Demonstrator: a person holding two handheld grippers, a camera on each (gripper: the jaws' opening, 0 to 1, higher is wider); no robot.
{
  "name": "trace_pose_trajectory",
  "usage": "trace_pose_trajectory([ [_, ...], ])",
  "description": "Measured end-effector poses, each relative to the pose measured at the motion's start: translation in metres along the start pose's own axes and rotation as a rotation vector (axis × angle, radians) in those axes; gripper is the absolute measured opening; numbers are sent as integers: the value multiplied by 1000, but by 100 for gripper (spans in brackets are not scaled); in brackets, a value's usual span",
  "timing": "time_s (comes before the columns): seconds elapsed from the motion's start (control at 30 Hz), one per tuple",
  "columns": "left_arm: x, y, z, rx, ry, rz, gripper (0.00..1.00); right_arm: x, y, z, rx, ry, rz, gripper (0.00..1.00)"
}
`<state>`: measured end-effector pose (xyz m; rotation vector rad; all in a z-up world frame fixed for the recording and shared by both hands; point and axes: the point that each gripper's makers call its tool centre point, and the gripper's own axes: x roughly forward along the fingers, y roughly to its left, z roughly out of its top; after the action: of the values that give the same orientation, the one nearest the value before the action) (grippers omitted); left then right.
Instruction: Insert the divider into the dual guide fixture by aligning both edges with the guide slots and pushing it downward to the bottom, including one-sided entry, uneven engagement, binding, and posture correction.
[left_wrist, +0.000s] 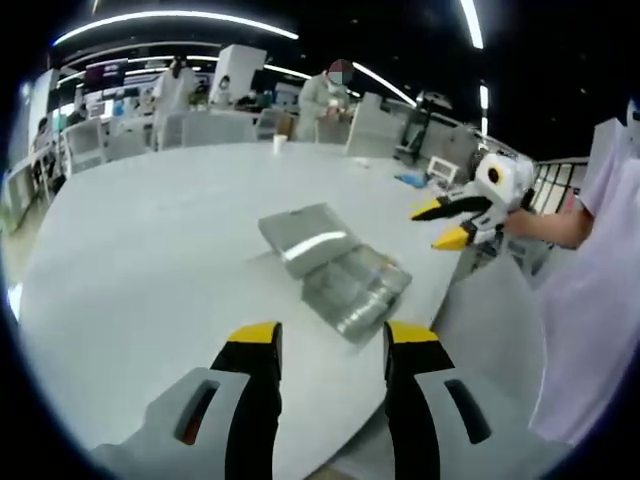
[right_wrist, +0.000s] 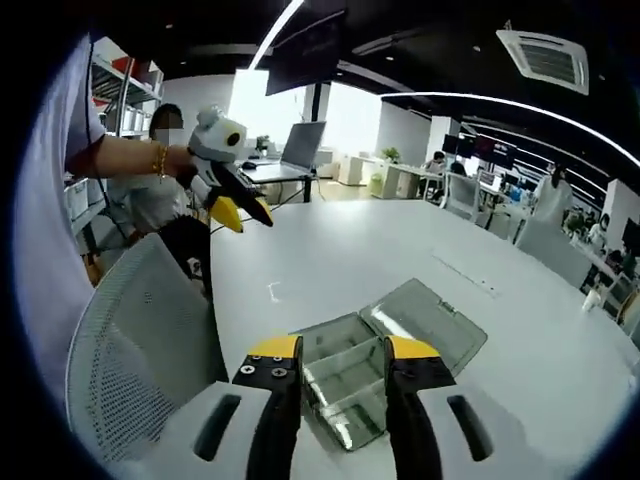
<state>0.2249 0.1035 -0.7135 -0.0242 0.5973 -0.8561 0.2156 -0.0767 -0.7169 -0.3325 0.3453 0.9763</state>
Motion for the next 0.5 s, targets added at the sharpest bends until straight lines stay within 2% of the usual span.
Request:
trace_pose_trajectory([
  [0.17,3,4,-6,7,36,19,38,-5,12,-10,6,-9,-28,30],
  [0.33,5,6,-11,0,60,21,38,-7,24,-6,0,-76,-53,35],
  [0.5,5,16,-18,-9,114,65,38,-6,34,-6,-21,-106,-63,36],
])
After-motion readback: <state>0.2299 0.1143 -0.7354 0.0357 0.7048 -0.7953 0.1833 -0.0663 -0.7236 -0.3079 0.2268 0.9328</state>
